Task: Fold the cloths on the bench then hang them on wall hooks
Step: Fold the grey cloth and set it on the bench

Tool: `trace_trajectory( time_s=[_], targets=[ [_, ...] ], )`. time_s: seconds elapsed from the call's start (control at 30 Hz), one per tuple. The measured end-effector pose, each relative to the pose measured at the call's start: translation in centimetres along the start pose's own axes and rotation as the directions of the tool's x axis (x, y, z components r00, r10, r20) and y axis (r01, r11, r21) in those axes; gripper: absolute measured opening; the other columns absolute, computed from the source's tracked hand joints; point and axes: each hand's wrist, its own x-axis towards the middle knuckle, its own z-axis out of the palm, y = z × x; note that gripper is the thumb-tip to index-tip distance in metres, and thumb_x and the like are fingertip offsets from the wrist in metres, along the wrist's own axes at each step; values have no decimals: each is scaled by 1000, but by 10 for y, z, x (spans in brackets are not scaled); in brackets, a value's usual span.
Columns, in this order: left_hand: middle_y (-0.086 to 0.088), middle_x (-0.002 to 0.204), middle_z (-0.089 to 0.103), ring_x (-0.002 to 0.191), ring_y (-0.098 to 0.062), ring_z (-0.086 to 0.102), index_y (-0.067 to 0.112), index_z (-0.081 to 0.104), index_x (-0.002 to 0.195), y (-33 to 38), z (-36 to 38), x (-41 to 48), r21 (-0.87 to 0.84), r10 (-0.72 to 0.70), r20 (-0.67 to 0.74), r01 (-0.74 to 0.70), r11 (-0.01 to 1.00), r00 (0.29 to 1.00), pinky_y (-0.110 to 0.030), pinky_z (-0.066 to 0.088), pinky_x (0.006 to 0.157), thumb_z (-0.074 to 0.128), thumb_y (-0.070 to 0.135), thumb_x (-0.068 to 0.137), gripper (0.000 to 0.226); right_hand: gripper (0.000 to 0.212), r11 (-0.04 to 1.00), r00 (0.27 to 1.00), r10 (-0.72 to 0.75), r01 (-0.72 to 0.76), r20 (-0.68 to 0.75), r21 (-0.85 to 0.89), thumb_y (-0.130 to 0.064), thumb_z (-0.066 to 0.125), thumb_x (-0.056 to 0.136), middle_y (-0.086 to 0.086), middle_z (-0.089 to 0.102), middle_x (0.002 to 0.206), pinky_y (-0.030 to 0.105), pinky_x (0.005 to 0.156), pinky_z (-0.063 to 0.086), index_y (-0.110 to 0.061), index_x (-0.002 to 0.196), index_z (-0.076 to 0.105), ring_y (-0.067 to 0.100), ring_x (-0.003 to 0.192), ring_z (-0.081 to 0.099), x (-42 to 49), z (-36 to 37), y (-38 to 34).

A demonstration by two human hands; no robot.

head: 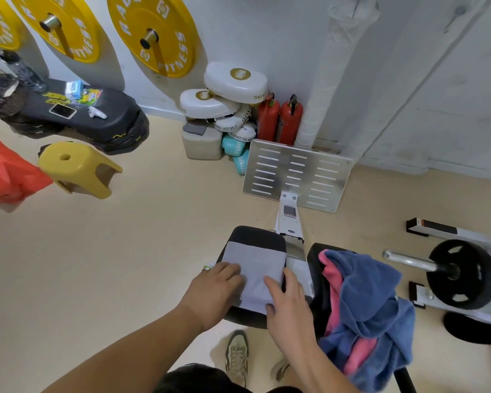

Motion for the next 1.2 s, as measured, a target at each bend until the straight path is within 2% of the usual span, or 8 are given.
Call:
trace_trajectory(
  time_s=[0.13, 0.37, 0.47, 0.63, 0.77, 0.97, 1.07, 1.2],
  targets=[
    [0, 114, 70, 97, -23, 69, 24, 65, 108, 3, -2, 11, 102, -16, 63, 10, 995, 998, -31, 56, 60, 94, 34, 54, 62, 58, 999, 998, -32, 30, -61, -45, -13, 83, 69, 11, 47, 141, 40, 76, 63, -33, 119, 61, 31, 119, 60, 9, -1, 14],
    [0, 113, 66, 91, -24, 64, 22, 66, 104, 4, -12, 11, 124, 25, 14, -27, 992, 1000, -32, 47, 59, 69, 50, 71, 42, 37, 971, 999, -3, 15, -50, 241, -29, 62, 98, -2, 29, 165, 37, 111, 46, -35, 135, 65, 23, 144, 38, 15, -17, 18],
    [-1, 107, 71, 87, -25, 68, 20, 71, 97, 4, -14, 10, 145, -12, -23, 16, 989, 1000, -31, 48, 53, 88, 33, 60, 43, 38, 947, 998, -17, 35, -60, 318, -27, 65, 97, -2, 33, 164, 39, 115, 43, -35, 134, 67, 22, 146, 38, 16, -21, 16],
    [-10, 120, 72, 108, -33, 71, 11, 74, 101, 2, -18, 3, 36, 11, -200, -4, 999, 980, -35, 63, 58, 85, 16, 71, 33, 41, 957, 954, -242, 265, -178, 120, -17, 74, 89, 10, 46, 157, 38, 106, 49, -32, 127, 69, 32, 143, 45, 7, -19, 26],
    [-11, 122, 71, 112, -32, 71, 12, 76, 94, 4, 1, -11, 69, 109, -126, -101, 992, 986, -33, 65, 66, 81, 20, 74, 23, 40, 927, 927, -374, 374, -16, -23, -21, 71, 84, 14, 45, 158, 47, 92, 61, -33, 121, 62, 39, 146, 43, -3, 3, 36],
    [-9, 129, 60, 123, -31, 58, 19, 77, 94, 5, 8, -8, 5, 72, -48, -72, 997, 996, -37, 63, 77, 80, 35, 73, 26, 46, 961, 954, -275, 277, 123, -3, -67, 48, 88, -2, 17, 171, 45, 113, 41, -38, 108, 78, 25, 159, 7, -9, 3, 29],
    [-6, 138, 53, 132, -27, 50, 23, 79, 96, 6, 8, -10, 6, 37, -6, -37, 999, 999, -37, 57, 86, 58, 55, 90, 39, 53, 964, 962, -265, 264, 64, 26, -63, 41, 96, -2, 35, 160, 43, 107, 48, -30, 89, 82, 21, 148, 26, -6, -4, 26],
    [-4, 140, 57, 124, -28, 57, 18, 78, 106, 5, -7, 1, 51, -4, 3, 4, 999, 1000, -39, 57, 82, 71, 31, 90, 21, 25, 979, 996, -55, 67, -67, 190, -37, 55, 101, 1, 49, 134, 34, 88, 55, -16, 103, 69, 22, 113, 57, 10, -13, 25]
  ],
)
